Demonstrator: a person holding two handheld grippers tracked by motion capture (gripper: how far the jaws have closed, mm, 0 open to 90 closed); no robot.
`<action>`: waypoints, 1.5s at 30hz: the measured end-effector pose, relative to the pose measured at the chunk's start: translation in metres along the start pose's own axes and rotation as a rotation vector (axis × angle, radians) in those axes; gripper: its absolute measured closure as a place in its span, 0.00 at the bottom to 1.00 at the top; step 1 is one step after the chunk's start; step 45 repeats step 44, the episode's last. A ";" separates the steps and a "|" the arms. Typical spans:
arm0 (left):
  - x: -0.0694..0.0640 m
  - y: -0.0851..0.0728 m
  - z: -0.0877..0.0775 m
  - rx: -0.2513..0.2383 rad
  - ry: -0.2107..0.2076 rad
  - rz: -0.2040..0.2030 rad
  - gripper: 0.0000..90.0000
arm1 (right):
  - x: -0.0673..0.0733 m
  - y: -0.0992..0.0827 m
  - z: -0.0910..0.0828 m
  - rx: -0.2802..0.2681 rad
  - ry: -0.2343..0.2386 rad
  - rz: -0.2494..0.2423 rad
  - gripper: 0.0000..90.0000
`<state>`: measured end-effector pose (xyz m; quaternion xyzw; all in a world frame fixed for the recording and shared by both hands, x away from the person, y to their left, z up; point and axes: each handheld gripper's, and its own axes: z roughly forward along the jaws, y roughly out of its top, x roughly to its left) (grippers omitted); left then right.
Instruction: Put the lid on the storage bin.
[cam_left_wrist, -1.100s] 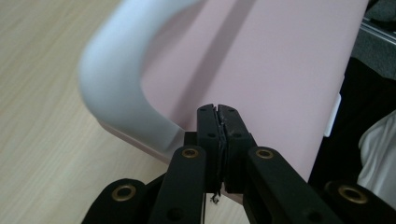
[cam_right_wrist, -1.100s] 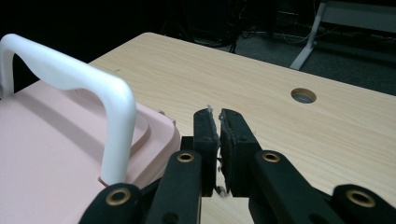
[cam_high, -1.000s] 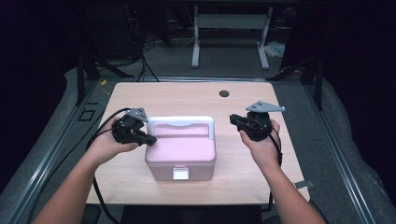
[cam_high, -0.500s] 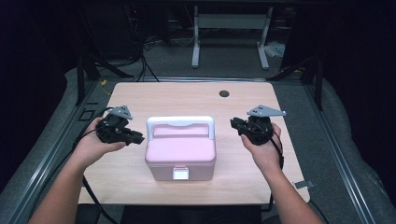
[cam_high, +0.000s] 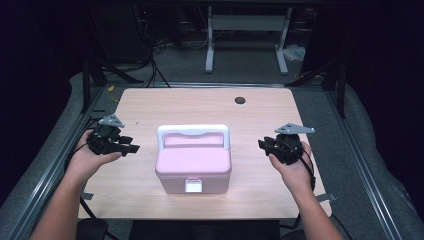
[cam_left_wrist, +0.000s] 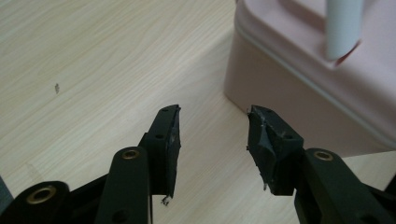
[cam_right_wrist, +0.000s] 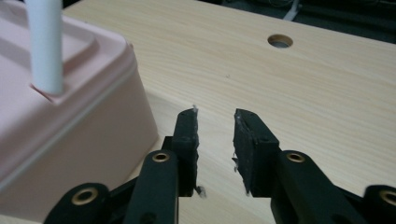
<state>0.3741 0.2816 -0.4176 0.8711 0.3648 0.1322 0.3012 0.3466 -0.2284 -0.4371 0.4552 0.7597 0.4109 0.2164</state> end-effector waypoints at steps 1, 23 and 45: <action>0.000 -0.003 0.002 0.002 0.000 -0.009 0.57 | -0.001 -0.003 0.000 0.005 -0.011 0.000 0.75; -0.007 -0.078 0.063 -0.026 -0.006 -0.068 0.51 | -0.007 -0.079 0.028 0.092 -0.055 0.018 0.56; -0.011 -0.091 0.093 0.027 -0.024 -0.066 0.50 | -0.009 -0.097 0.048 0.149 -0.044 -0.028 0.47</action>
